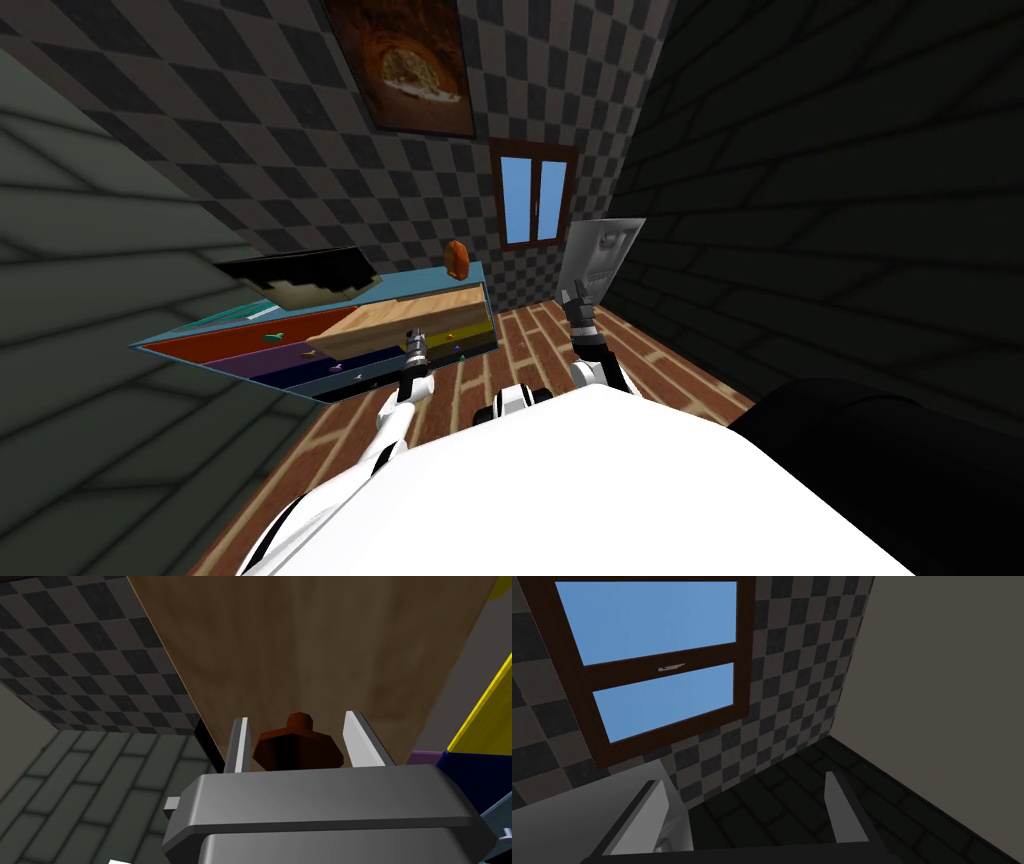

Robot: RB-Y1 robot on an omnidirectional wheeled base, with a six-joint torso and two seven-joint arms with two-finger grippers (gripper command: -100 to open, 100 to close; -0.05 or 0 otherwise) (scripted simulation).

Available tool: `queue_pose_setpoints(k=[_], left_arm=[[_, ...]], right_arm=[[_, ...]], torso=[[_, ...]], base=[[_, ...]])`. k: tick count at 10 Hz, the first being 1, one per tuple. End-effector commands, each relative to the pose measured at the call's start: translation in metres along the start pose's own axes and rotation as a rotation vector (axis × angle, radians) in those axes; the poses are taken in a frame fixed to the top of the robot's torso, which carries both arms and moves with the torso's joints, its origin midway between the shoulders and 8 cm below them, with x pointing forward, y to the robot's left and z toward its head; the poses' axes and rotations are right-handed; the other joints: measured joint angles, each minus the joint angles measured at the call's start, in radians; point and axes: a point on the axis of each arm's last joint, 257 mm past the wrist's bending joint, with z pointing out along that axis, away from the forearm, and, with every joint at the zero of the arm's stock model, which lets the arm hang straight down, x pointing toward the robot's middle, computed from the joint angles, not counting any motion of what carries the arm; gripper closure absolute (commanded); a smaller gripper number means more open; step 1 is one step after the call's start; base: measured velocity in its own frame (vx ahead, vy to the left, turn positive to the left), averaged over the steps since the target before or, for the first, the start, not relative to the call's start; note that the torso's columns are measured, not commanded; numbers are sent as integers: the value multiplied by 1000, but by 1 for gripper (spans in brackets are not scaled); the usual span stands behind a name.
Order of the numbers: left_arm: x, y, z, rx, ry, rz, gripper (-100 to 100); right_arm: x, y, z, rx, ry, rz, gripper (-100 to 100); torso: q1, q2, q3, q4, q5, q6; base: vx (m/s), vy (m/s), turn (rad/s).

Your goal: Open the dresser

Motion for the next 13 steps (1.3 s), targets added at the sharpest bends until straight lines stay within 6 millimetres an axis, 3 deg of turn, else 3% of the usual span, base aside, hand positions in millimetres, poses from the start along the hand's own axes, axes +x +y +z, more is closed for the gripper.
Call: queue_pose_setpoints(k=[1, 4, 5, 12, 13], left_arm=[[0, -4, 8, -1, 4, -2, 100], [2, -5, 12, -6, 10, -3, 100], [14, -9, 24, -16, 13, -4, -100], [52, -36, 63, -16, 28, -10, -100], [65, -46, 75, -16, 35, -11, -100]], right_arm=[[0, 0, 0, 0, 0, 0, 0], [0, 0, 0, 0, 0, 0, 0], [0, 0, 0, 0, 0, 0, 0], [0, 0, 0, 0, 0, 0, 0], [0, 0, 0, 0, 0, 0, 0]], torso=[[1, 6, 3, 1, 0, -3], [0, 6, 4, 3, -2, -4], [0, 0, 0, 3, -3, -3], [-4, 8, 5, 6, -5, -2], [-4, 8, 5, 6, -5, -3]], base=[[-183, -17, 15], [-164, -26, 22], [-59, 27, 44], [-59, 35, 22], [-57, 30, 41]])
